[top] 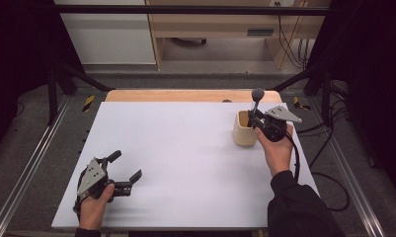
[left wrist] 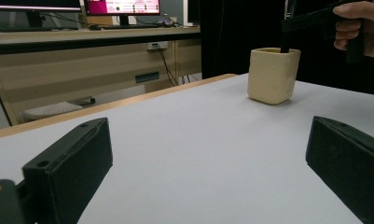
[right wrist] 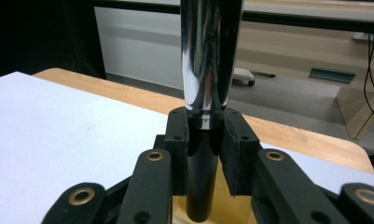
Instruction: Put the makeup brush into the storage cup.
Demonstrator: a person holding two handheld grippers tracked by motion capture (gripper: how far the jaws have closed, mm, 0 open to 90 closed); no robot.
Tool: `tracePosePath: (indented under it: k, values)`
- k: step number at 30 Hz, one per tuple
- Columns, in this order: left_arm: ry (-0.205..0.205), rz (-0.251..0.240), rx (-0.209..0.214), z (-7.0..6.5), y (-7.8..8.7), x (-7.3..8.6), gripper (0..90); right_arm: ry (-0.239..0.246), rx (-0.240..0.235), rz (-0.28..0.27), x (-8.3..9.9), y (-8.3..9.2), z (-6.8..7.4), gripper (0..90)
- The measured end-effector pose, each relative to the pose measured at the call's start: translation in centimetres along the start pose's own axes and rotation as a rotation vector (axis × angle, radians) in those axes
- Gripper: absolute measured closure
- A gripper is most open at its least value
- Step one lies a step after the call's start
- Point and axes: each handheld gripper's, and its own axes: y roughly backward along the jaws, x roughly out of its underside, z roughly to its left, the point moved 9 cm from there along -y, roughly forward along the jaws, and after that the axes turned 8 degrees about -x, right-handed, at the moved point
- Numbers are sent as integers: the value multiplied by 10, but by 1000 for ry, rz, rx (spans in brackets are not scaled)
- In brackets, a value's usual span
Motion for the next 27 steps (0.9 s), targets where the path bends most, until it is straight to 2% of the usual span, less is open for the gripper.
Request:
tracePosePath:
  k: [27]
  values:
    - [-4, -1, -3, 0, 0, -1, 1, -17, -8, 34, 9, -4, -2, 741]
